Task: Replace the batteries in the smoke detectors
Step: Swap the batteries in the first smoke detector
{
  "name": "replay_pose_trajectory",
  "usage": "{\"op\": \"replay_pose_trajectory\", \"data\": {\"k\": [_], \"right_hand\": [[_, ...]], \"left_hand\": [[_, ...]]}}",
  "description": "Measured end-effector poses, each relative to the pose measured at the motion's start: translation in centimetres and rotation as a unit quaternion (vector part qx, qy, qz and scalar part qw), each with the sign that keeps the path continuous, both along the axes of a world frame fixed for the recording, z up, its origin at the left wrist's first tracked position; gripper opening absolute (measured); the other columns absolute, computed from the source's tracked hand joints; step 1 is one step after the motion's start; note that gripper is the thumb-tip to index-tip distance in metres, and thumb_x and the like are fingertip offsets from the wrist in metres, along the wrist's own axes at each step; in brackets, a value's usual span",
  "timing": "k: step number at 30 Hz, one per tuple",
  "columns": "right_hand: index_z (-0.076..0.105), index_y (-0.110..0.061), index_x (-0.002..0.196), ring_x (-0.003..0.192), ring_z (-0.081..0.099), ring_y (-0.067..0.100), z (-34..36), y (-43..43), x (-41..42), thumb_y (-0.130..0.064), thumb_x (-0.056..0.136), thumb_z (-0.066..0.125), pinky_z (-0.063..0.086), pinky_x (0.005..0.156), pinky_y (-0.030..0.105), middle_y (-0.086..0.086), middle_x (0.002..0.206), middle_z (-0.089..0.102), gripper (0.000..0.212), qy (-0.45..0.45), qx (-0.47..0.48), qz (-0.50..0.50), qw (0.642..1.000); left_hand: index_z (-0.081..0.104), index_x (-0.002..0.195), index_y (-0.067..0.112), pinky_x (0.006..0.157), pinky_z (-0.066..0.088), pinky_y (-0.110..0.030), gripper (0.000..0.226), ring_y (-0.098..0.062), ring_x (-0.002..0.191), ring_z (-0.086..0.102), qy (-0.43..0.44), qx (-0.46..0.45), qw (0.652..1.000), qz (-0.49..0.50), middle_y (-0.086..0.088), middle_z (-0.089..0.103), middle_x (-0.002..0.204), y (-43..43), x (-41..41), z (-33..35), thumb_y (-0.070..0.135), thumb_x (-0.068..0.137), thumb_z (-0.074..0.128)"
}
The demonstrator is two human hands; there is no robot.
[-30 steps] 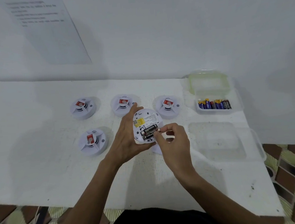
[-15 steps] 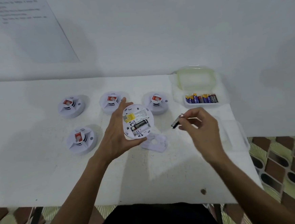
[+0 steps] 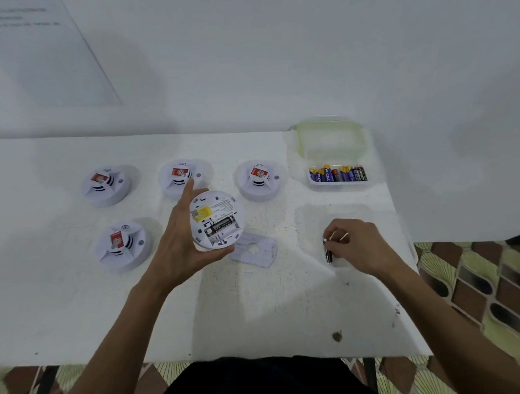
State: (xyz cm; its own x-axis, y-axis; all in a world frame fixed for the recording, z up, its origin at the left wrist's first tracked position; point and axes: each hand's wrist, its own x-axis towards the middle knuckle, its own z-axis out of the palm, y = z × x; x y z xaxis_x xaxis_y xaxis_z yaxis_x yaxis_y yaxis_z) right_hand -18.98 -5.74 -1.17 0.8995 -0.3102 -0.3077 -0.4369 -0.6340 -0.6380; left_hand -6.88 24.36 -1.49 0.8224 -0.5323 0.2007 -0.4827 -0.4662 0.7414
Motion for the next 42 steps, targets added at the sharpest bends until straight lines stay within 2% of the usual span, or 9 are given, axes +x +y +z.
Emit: {"op": "replay_pose_trajectory", "data": {"k": [9, 12, 14, 18, 24, 29, 33, 37, 42], "right_hand": [[0.070, -0.019, 0.100, 0.075, 0.068, 0.013, 0.3, -0.9, 0.6, -0.012, 0.091, 0.063, 0.053, 0.068, 0.023, 0.002, 0.094, 0.069, 0.013, 0.027, -0.023, 0.027, 0.999], [0.067, -0.022, 0.088, 0.073, 0.068, 0.011, 2.0, -0.4, 1.0, -0.013, 0.091, 0.065, 0.050, 0.067, 0.018, -0.002, 0.086, 0.070, 0.010, -0.049, -0.018, 0.037, 0.998], [0.067, -0.020, 0.089, 0.072, 0.066, 0.009, 3.5, 0.8, 1.6, -0.013, 0.090, 0.066, 0.052, 0.066, 0.018, -0.005, 0.084, 0.069, 0.007, -0.118, -0.003, 0.059, 0.991], [0.067, -0.020, 0.099, 0.072, 0.059, 0.005, 5.3, 5.0, 4.0, -0.015, 0.091, 0.064, 0.048, 0.067, 0.017, -0.008, 0.085, 0.061, 0.010, -0.213, -0.037, 0.231, 0.949], [0.068, -0.018, 0.102, 0.076, 0.050, 0.022, 4.7, 9.7, 7.2, -0.016, 0.091, 0.059, 0.037, 0.064, 0.029, 0.005, 0.091, 0.059, 0.014, -0.279, -0.155, 0.423, 0.848], [0.066, -0.020, 0.100, 0.073, 0.035, 0.016, 5.0, 10.4, 8.6, -0.016, 0.089, 0.056, 0.044, 0.061, 0.040, 0.005, 0.090, 0.056, 0.016, -0.279, -0.169, 0.471, 0.820], [0.067, -0.019, 0.098, 0.071, 0.033, 0.013, 5.5, 10.8, 8.9, -0.014, 0.085, 0.060, 0.030, 0.058, 0.030, 0.005, 0.088, 0.061, 0.015, -0.299, -0.186, 0.497, 0.793], [0.060, -0.023, 0.095, 0.069, 0.033, 0.013, 5.8, 10.8, 9.3, -0.016, 0.081, 0.060, 0.025, 0.058, 0.030, 0.000, 0.080, 0.056, 0.015, -0.282, -0.204, 0.530, 0.774], [0.054, -0.021, 0.093, 0.072, 0.035, 0.012, 5.8, 11.0, 9.5, -0.015, 0.080, 0.060, 0.039, 0.052, 0.033, -0.001, 0.084, 0.057, 0.016, -0.270, -0.167, 0.549, 0.773]], "left_hand": [[0.003, 0.151, 0.014, 0.102, 0.020, 0.000, 0.125, 0.013, 0.134, 0.020, 0.027, -0.015, 0.999, -0.015, 0.039, 0.012, 0.144, -0.7, 1.0, 0.0, 0.046, 0.060, 0.083], [-0.001, 0.150, 0.025, 0.103, 0.027, -0.005, 0.126, 0.001, 0.136, 0.029, 0.043, -0.022, 0.999, -0.020, 0.026, 0.021, 0.149, -0.9, 1.0, 0.4, 0.049, 0.059, 0.082], [0.001, 0.150, 0.020, 0.100, 0.029, -0.003, 0.126, 0.009, 0.132, 0.030, 0.046, -0.029, 0.998, -0.025, 0.038, 0.019, 0.143, -1.1, 0.8, 0.7, 0.044, 0.059, 0.084], [0.004, 0.151, 0.018, 0.101, 0.038, -0.013, 0.126, 0.003, 0.131, 0.037, 0.072, -0.038, 0.996, -0.041, 0.032, 0.027, 0.143, -1.1, 0.7, 1.2, 0.034, 0.059, 0.088], [0.000, 0.150, 0.019, 0.106, 0.032, -0.016, 0.123, 0.004, 0.134, 0.031, 0.094, -0.040, 0.991, -0.082, 0.040, 0.020, 0.142, -1.0, 0.1, 2.5, 0.062, 0.062, 0.075], [-0.001, 0.150, 0.020, 0.113, 0.030, -0.043, 0.122, -0.007, 0.139, 0.029, 0.101, -0.027, 0.991, -0.088, 0.032, 0.020, 0.148, -0.5, -0.2, 2.5, 0.041, 0.064, 0.082], [-0.001, 0.149, 0.025, 0.113, 0.031, -0.040, 0.119, -0.003, 0.139, 0.028, 0.103, -0.023, 0.991, -0.087, 0.038, 0.016, 0.146, -0.4, -0.4, 2.8, 0.042, 0.064, 0.080], [0.000, 0.149, 0.031, 0.110, 0.036, -0.039, 0.117, -0.006, 0.137, 0.033, 0.100, -0.013, 0.990, -0.095, 0.022, 0.024, 0.151, -0.4, -0.7, 2.8, 0.051, 0.065, 0.079], [0.005, 0.147, 0.041, 0.110, 0.035, -0.036, 0.110, -0.006, 0.136, 0.034, 0.094, -0.004, 0.991, -0.097, 0.016, 0.025, 0.152, -0.6, -0.8, 2.4, 0.055, 0.065, 0.077]]}}
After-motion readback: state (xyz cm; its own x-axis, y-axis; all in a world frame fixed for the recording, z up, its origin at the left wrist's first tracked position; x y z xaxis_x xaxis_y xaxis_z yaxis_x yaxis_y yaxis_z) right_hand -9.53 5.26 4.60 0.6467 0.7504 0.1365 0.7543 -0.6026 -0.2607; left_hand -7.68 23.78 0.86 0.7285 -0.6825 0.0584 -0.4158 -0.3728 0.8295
